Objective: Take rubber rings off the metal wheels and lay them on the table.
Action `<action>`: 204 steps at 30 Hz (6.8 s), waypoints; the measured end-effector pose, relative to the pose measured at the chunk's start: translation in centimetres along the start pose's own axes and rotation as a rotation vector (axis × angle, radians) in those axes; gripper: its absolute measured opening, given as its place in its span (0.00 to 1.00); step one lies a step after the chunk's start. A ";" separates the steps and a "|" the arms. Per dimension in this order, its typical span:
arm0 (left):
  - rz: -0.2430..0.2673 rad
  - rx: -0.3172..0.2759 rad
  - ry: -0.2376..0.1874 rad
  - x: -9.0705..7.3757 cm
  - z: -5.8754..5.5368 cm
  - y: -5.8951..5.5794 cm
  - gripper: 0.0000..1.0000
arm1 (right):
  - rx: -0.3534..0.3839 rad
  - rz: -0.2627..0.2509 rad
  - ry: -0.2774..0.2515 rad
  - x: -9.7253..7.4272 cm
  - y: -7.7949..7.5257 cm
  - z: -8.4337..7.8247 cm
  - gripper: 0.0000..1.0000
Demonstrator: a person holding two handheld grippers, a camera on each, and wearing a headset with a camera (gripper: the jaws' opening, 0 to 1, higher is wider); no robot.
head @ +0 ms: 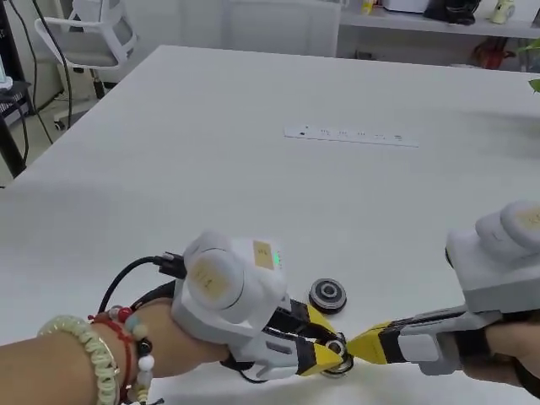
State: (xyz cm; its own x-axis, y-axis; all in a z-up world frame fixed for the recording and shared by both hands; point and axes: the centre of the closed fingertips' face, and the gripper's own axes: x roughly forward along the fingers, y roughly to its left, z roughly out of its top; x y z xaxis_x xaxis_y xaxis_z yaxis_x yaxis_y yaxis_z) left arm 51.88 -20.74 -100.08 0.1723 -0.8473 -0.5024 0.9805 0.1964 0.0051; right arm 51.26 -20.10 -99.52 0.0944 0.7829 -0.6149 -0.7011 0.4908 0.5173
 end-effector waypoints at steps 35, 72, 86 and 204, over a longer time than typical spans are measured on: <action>-0.005 0.034 0.051 -0.3 0.5 0.0 0.18 | 0.052 -0.048 0.002 -0.2 -1.8 -0.1 0.00; 0.203 0.071 -0.022 -13.1 5.9 0.0 0.66 | 0.062 -0.033 -0.061 -1.3 -1.3 1.2 0.00; 0.285 -0.064 -0.053 -14.3 3.2 -1.4 0.75 | 0.084 -0.027 -0.098 -1.8 -1.3 2.0 0.00; 0.318 -0.239 0.005 -13.3 -0.6 -2.5 0.80 | -0.232 -0.031 -0.072 2.9 0.9 5.2 0.10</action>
State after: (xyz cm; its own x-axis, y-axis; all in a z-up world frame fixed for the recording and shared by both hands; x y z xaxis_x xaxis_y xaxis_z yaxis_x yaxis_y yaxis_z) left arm 47.08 -9.64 -93.92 0.4628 -0.7235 -0.5122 0.8285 0.5586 -0.0405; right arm 54.62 -15.38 -97.78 0.1623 0.7983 -0.5800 -0.8398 0.4204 0.3436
